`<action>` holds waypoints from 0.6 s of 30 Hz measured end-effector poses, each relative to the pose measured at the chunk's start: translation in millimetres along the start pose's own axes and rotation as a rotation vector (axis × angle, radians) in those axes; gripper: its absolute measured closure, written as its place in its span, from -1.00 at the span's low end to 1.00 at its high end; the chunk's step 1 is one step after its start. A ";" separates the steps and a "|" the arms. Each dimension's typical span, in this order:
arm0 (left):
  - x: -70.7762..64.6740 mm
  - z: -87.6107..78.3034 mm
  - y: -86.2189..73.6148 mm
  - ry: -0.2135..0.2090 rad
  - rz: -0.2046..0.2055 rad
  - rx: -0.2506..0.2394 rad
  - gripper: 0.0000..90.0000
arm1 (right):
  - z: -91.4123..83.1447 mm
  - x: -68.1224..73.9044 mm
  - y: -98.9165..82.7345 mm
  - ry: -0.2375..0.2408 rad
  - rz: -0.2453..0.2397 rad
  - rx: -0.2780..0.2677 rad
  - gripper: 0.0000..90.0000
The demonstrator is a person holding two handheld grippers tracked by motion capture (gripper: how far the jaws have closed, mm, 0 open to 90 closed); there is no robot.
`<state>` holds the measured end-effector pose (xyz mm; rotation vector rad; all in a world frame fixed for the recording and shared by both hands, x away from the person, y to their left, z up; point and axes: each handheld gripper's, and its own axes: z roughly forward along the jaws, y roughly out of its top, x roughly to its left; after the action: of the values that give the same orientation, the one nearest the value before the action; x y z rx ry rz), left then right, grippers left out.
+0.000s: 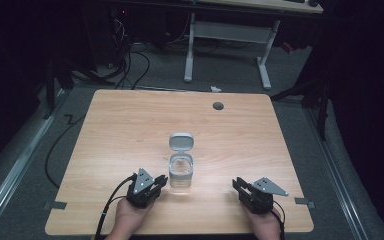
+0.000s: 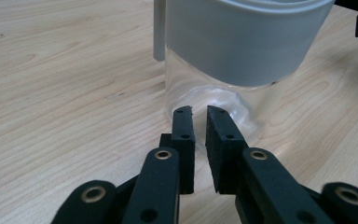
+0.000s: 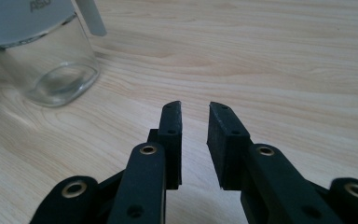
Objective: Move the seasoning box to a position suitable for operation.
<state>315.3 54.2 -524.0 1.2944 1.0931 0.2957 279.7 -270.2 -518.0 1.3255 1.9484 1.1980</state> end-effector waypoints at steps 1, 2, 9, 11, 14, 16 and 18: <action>0.6 -1.3 -0.2 0.002 0.004 -0.002 0.77 | 1.0 1.6 1.6 0.001 -0.003 -0.002 0.68; 1.6 -2.8 -0.3 0.003 0.006 -0.002 0.74 | 1.9 3.1 3.2 0.003 -0.005 -0.001 0.70; 6.7 -10.7 -4.8 0.000 -0.036 0.006 0.54 | 10.1 10.1 17.7 0.004 -0.005 -0.019 0.80; 4.5 -12.3 -6.8 -0.009 -0.032 0.009 0.50 | 16.6 12.6 23.3 0.016 -0.013 -0.019 0.79; 0.3 -14.4 -7.5 -0.028 -0.031 0.018 0.54 | 21.7 14.1 25.4 0.013 -0.028 -0.012 0.78; -3.8 -13.6 -9.2 -0.043 -0.020 0.028 0.58 | 24.7 14.3 28.7 0.013 -0.027 -0.007 0.78; -7.8 -12.4 -10.5 -0.060 -0.017 0.035 0.65 | 26.7 12.9 33.0 0.016 -0.023 -0.016 0.78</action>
<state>297.8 53.0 -528.0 1.3163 1.0625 0.2246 311.1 -243.4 -501.6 1.2860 1.9562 1.2139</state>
